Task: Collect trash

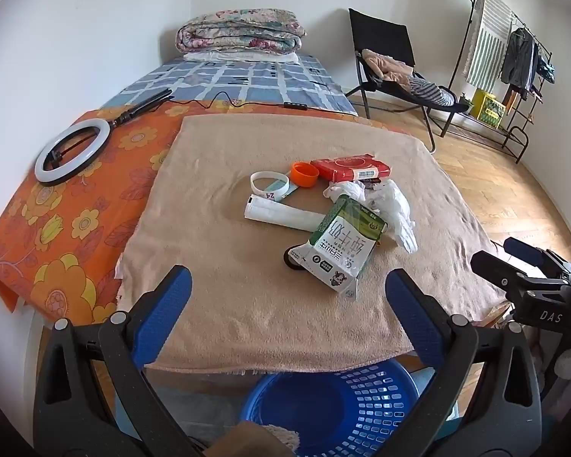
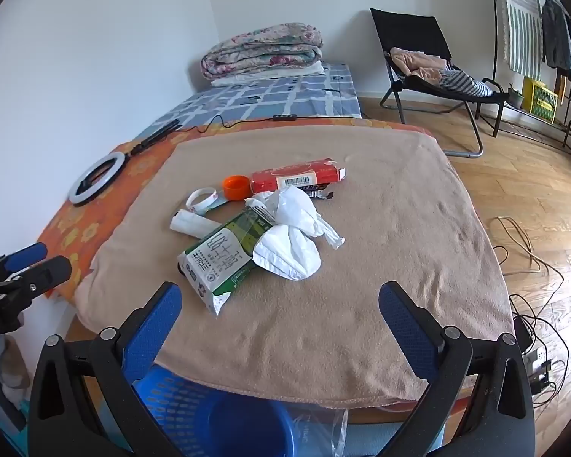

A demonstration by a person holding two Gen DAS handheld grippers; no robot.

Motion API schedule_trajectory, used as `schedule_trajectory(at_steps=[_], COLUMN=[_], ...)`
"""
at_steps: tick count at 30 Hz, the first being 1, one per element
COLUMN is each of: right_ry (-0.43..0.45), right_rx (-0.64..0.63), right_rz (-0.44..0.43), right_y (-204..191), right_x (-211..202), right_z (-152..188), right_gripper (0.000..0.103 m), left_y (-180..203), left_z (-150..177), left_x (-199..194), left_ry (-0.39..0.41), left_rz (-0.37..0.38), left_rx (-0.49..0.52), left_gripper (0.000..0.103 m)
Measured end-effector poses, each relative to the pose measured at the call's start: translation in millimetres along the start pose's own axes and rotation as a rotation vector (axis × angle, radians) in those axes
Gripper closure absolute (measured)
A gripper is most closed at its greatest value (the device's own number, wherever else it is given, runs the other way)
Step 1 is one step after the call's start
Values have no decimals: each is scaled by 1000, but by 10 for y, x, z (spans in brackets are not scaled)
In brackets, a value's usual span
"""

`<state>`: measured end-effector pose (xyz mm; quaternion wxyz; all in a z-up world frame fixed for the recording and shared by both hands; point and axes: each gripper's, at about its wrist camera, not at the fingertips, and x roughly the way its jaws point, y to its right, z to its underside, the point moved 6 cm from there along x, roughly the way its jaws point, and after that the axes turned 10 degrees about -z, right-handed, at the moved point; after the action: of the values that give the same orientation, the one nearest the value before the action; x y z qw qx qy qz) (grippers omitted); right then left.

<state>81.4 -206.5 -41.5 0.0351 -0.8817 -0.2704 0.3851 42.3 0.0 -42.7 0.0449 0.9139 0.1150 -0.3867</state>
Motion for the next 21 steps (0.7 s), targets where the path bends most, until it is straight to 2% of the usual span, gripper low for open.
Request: schedule_trajectory(at_steps=[9, 16, 21], right_ry=[-29, -19, -26], right_rx=[18, 15, 22], right_rz=[28, 45, 42], right_y=[58, 80, 76], right_x=[37, 12, 28], right_z=[42, 66, 64], right_gripper=[1, 1, 1], left_y=[5, -84, -32], left_z=[0, 189, 108], left_x=[11, 153, 159], left_ry=[-9, -22, -38], left_rz=[3, 9, -4], left_rx=[5, 3, -1], left_gripper=[0, 0, 0])
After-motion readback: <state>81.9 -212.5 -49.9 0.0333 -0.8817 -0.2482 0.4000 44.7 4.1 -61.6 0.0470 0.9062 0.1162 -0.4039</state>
